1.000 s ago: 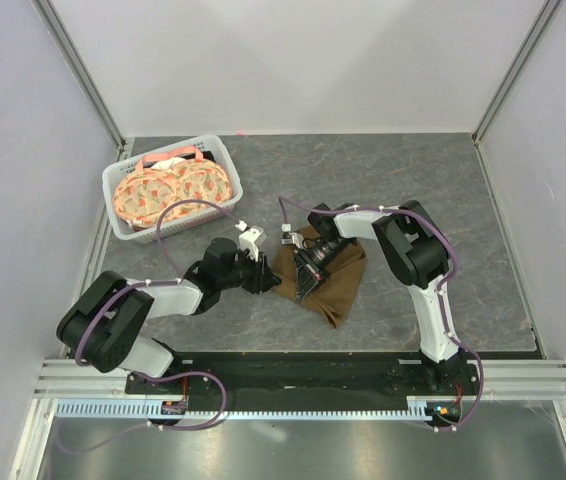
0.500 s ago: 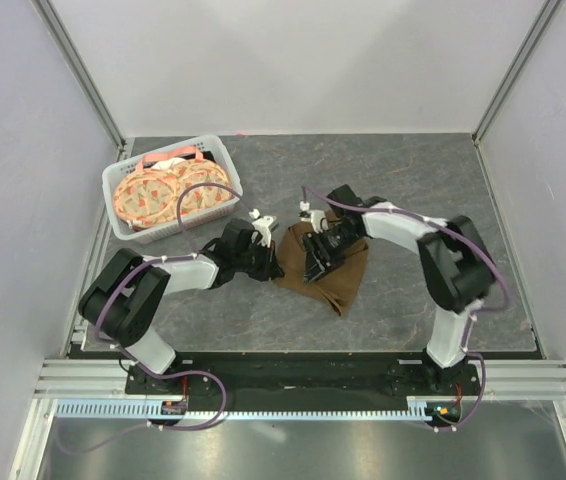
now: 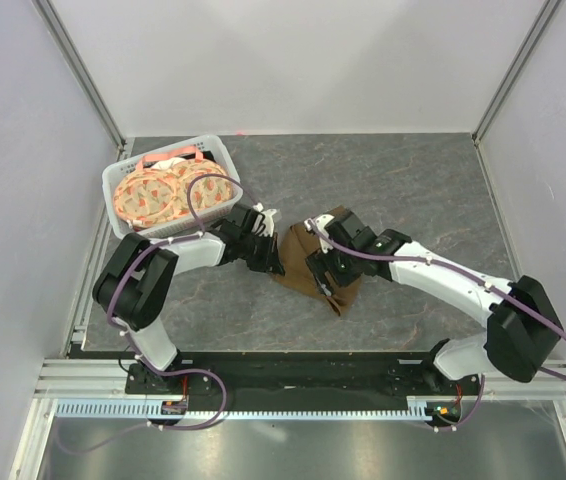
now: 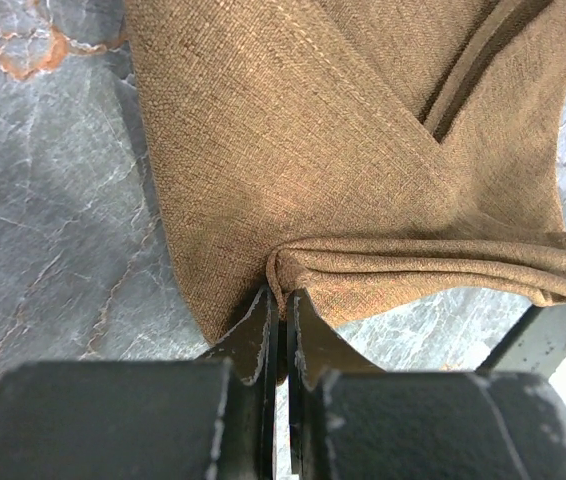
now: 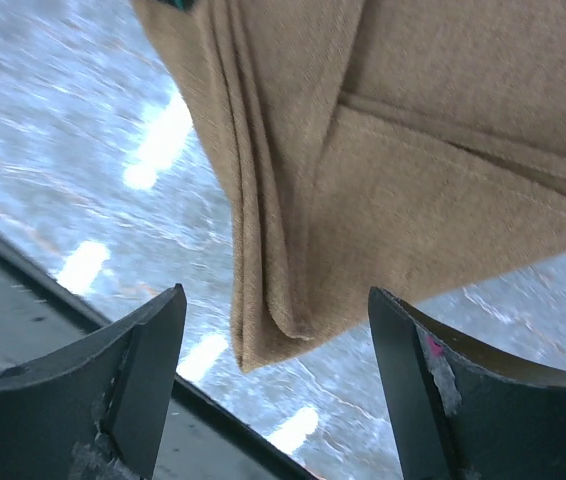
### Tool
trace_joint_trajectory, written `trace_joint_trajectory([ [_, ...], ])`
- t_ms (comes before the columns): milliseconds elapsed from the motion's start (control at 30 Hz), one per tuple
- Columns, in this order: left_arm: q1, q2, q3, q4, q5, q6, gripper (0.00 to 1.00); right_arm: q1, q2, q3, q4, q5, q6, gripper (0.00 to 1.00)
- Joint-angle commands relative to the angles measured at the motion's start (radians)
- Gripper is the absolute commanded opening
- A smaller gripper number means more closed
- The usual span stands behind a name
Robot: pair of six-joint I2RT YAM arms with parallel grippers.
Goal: Fold the napkin, place the utensils inside, and roll it up
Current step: Roll the napkin with the utensil
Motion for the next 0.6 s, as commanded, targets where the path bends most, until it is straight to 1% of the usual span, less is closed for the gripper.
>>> trace_joint_trajectory([
  [0,0.018,0.043,0.037,-0.138,-0.005,-0.009,0.02,0.097,0.039,-0.002,-0.073,0.212,0.023,0.82],
  [167,0.035,0.052,0.049,-0.163,-0.005,-0.012,0.02,0.198,0.082,-0.007,-0.087,0.261,0.02,0.8],
  [267,0.038,0.057,0.054,-0.168,-0.003,-0.014,0.02,0.236,0.108,-0.008,-0.099,0.291,0.02,0.78],
  [500,0.043,0.064,0.067,-0.18,-0.002,-0.009,0.02,0.29,0.2,0.01,-0.116,0.335,0.011,0.75],
  [533,0.044,0.063,0.069,-0.183,-0.002,-0.011,0.02,0.29,0.212,0.013,-0.125,0.344,0.011,0.74],
  [567,0.046,0.064,0.072,-0.184,-0.003,-0.009,0.02,0.292,0.235,0.016,-0.13,0.363,0.011,0.71],
])
